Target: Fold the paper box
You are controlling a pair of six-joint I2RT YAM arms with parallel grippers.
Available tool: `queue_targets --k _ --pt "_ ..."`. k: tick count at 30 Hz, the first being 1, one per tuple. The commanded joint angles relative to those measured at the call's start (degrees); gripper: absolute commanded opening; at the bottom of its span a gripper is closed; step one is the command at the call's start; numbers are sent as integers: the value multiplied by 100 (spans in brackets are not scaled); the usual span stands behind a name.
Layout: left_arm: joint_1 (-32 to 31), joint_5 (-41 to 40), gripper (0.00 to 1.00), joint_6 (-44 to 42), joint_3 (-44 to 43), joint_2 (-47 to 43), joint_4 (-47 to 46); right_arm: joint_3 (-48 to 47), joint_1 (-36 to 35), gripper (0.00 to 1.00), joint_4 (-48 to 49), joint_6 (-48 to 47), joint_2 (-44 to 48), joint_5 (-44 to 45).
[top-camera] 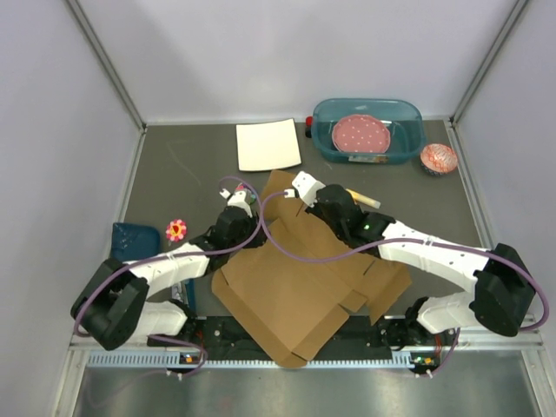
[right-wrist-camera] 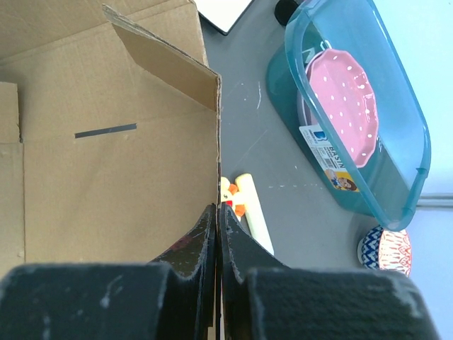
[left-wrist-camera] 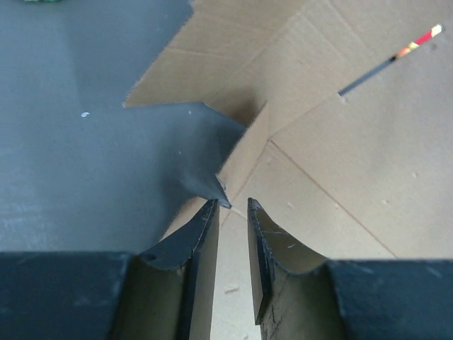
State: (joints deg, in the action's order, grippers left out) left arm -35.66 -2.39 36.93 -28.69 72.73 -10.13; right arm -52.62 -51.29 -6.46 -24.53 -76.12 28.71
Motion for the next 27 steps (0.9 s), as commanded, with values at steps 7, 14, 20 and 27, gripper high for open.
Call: queue_targets --k 7,14,20,27 --pt "-2 -578 32 377 -84 320 -560 -240 -224 0 -66 37 167 -111" --pt "-2 -78 32 183 -278 760 -744 -275 -259 0 -92 45 150 -111" --pt "-46 757 24 96 240 498 -1763 -275 -268 0 -84 28 123 -120" --pt "-415 1285 29 -335 302 470 -2098 -275 -268 0 -75 54 97 -146"
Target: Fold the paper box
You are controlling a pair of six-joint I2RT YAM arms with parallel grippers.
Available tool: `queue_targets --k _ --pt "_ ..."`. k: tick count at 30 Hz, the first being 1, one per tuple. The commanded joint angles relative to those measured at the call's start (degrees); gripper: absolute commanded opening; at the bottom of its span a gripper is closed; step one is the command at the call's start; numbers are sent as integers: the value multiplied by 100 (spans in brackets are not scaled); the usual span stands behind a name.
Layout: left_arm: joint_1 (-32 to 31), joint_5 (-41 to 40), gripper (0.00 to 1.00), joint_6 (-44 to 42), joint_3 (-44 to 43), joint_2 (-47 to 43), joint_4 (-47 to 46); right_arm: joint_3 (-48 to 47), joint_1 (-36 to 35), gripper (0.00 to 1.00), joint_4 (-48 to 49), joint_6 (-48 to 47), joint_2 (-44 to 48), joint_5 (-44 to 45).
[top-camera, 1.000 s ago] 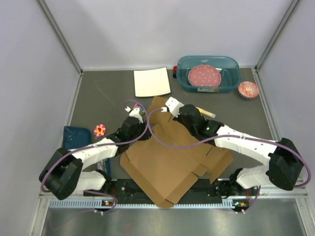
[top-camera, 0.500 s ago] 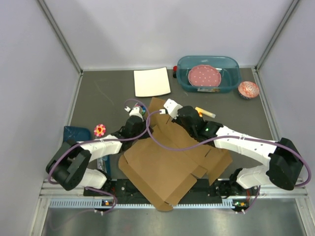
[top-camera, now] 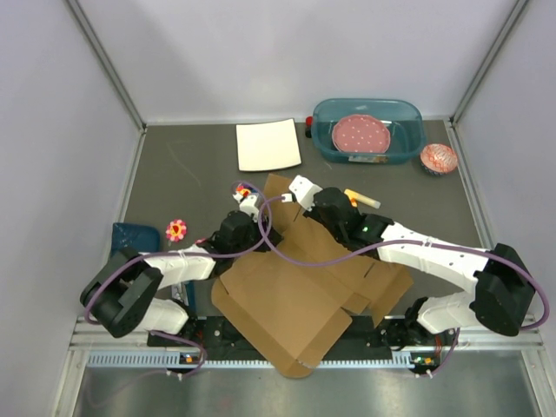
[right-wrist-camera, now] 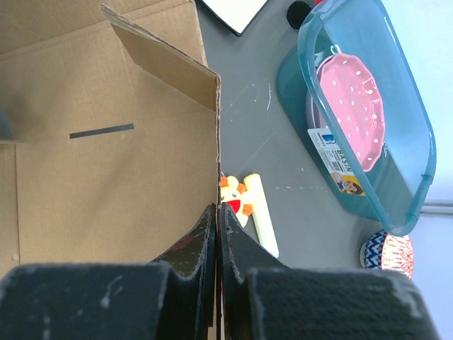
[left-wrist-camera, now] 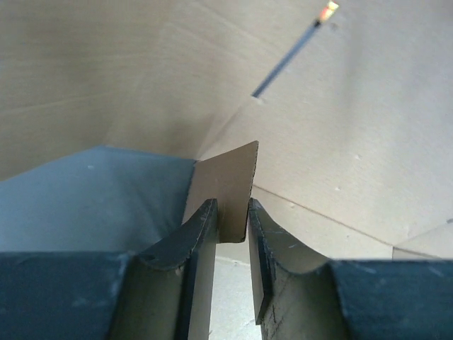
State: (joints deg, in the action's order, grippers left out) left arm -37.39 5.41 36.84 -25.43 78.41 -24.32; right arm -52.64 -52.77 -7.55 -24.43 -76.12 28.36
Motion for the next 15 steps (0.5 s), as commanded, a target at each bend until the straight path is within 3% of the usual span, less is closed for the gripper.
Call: queue_targets --k 1,7,15 --pt "-295 548 29 -379 -49 -63 -671 -264 -119 0 34 43 97 -103" --pt "-568 488 34 -520 -15 -18 -601 -238 -277 0 -1 -176 62 143" --pt "-568 -162 45 -871 -427 -1178 672 -176 -409 0 -45 -589 193 600"
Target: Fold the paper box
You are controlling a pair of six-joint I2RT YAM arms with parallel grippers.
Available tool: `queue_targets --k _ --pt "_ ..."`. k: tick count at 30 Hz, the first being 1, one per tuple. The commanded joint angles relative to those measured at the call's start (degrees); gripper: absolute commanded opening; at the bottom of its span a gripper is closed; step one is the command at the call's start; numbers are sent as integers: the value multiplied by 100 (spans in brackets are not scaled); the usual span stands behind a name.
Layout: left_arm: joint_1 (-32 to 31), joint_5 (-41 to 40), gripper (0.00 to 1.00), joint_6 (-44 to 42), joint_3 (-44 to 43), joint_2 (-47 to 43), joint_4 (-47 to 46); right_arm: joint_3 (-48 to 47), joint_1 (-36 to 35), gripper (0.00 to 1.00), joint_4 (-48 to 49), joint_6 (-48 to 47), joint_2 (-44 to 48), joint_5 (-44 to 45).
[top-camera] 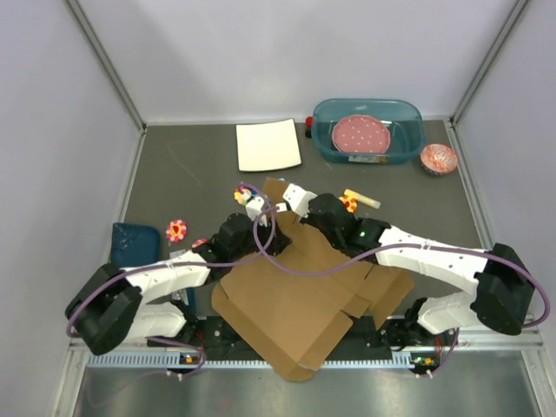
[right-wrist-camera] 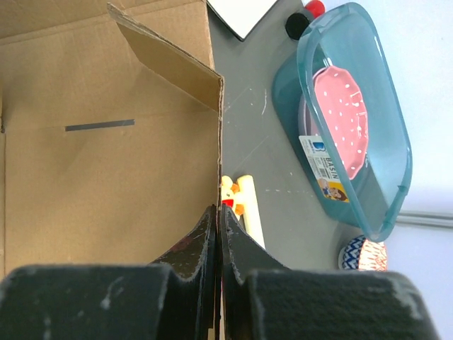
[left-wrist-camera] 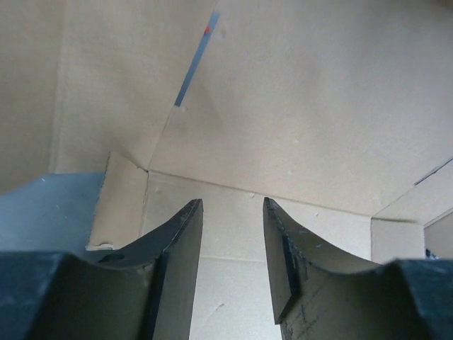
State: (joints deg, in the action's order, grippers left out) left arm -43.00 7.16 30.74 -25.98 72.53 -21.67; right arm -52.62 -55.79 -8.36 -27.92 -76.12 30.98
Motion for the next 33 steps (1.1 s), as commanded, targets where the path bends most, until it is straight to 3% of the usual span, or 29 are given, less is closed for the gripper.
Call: queue_targets --k 1,7,10,15,18,22,27,29,33 --pt "-6 -468 46 -296 -425 -704 592 -161 -116 0 28 -336 211 417" --pt "11 -1066 49 -131 -461 -1618 1085 -82 -195 0 124 -801 439 532" --pt "20 -2013 50 238 -339 -2145 1305 128 -336 0 325 -1302 553 602" --pt "187 -3596 54 582 -118 -2419 1341 384 -520 0 528 -1900 642 628" --pt "459 -3783 57 617 -118 -2174 1113 603 -564 0 581 -2041 695 655" --pt "609 -3546 56 590 -380 -1559 1006 753 -626 0 643 -2016 703 804" --pt "609 -2941 55 696 -189 -1759 130 823 -617 0 599 -1787 826 822" --pt "609 -2484 52 766 -153 -1822 -344 841 -617 0 581 -1743 870 787" --pt "609 -1641 40 977 -495 -1708 -451 894 -626 0 590 -1542 932 743"
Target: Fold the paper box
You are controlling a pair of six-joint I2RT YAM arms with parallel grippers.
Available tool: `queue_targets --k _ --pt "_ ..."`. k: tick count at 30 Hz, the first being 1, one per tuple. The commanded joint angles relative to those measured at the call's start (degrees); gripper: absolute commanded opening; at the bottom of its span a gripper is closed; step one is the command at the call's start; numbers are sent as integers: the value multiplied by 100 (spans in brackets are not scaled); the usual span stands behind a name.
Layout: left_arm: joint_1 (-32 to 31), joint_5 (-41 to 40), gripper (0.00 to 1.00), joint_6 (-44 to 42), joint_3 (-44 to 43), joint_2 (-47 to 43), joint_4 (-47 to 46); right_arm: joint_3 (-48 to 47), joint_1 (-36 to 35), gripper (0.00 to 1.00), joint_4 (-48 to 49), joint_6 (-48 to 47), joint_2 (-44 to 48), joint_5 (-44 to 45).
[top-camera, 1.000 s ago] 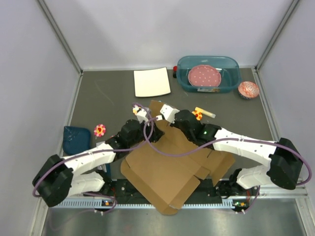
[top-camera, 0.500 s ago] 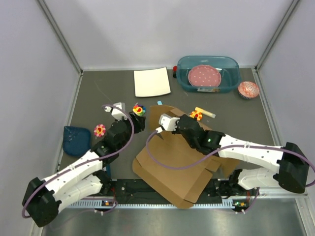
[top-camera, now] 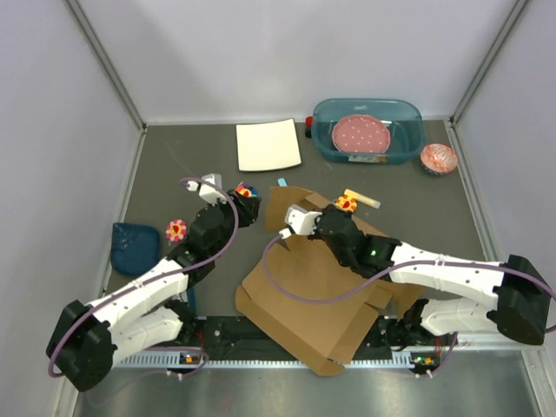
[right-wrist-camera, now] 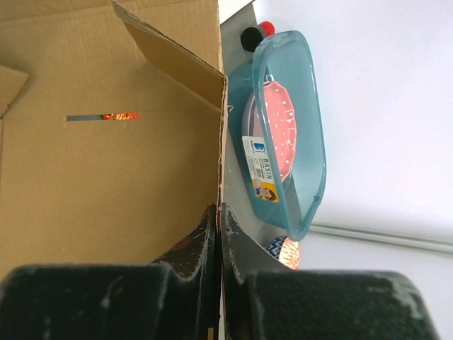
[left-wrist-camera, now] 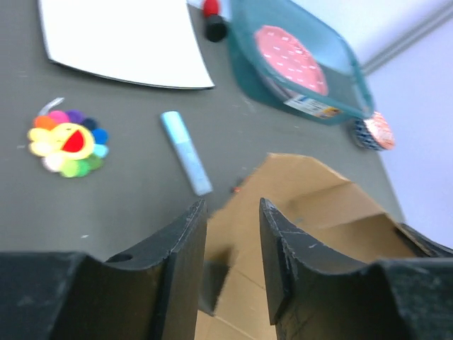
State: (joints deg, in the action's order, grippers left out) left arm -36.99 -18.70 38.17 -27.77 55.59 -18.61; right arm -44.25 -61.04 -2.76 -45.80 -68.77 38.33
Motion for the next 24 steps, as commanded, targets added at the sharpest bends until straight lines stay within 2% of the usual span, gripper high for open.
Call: queue_targets --k 1,4,12,24 --pt "8 1104 39 295 -326 47 -845 65 -93 0 30 291 215 -9" --pt "8 1535 35 331 -352 363 -1302 74 -101 0 13 449 215 -62" --pt "-18 2448 32 550 -782 1409 -1637 110 -163 0 13 529 180 -88" --pt "-212 2643 31 594 -897 2236 -2023 57 -251 0 -14 222 40 69"
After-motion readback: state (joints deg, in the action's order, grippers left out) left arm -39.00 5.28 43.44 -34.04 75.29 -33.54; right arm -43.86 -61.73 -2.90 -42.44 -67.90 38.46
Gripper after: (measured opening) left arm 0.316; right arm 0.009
